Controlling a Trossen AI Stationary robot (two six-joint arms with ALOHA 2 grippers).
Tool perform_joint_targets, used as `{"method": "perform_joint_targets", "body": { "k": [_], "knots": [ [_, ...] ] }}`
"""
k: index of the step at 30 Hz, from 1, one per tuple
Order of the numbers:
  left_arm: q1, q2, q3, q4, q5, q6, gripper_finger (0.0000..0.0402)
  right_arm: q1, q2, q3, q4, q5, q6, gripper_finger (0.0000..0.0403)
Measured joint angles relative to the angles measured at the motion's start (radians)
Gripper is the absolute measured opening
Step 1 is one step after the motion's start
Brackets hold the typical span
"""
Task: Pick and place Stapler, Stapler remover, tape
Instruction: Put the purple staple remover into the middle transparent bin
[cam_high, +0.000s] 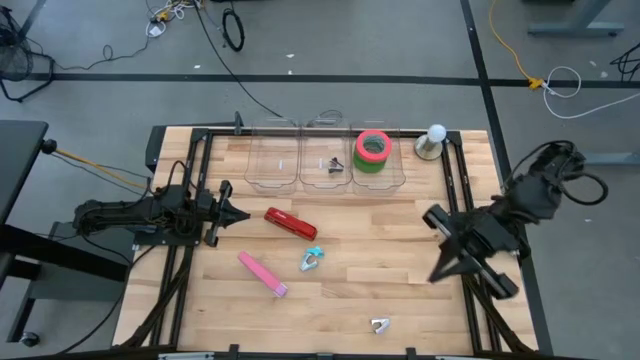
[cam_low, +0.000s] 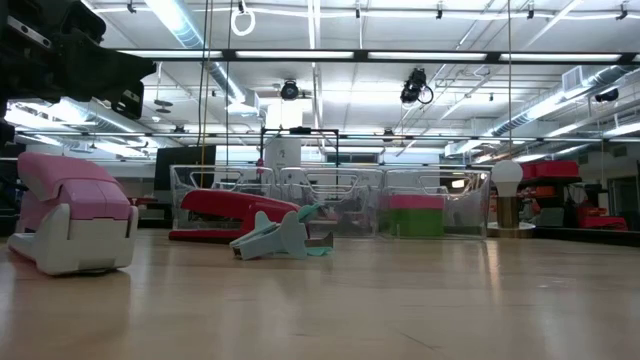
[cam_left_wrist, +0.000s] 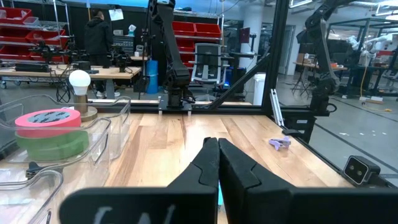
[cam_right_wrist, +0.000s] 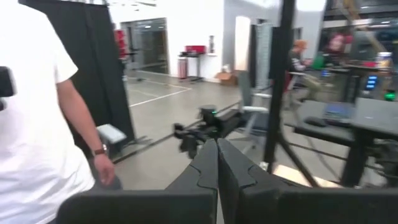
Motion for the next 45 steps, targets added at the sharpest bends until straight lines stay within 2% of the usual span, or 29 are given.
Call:
{"method": "perform_joint_targets", "body": {
  "k": [8,17,32,39,45],
  "knots": [
    [0.0,0.0,0.0,0.0,0.0,0.0,0.0003,0.093,0.0,0.0,-0.047,0.009,0.018,0.0],
    [0.0,0.0,0.0,0.0,0.0,0.0,0.0003,0.102,0.016,0.0,-0.172,0.037,0.048,0.0],
    [0.0,0.0,0.0,0.0,0.0,0.0,0.0003,0.102,0.186,-0.002,-0.357,0.071,0.047,0.0],
    [0.0,0.0,0.0,0.0,0.0,0.0,0.0003,0.103,0.238,-0.002,-0.348,0.059,0.044,0.0],
    [0.0,0.0,0.0,0.0,0.0,0.0,0.0003,0.13,0.226,-0.043,-0.318,0.085,0.048,0.0]
  ]
}}
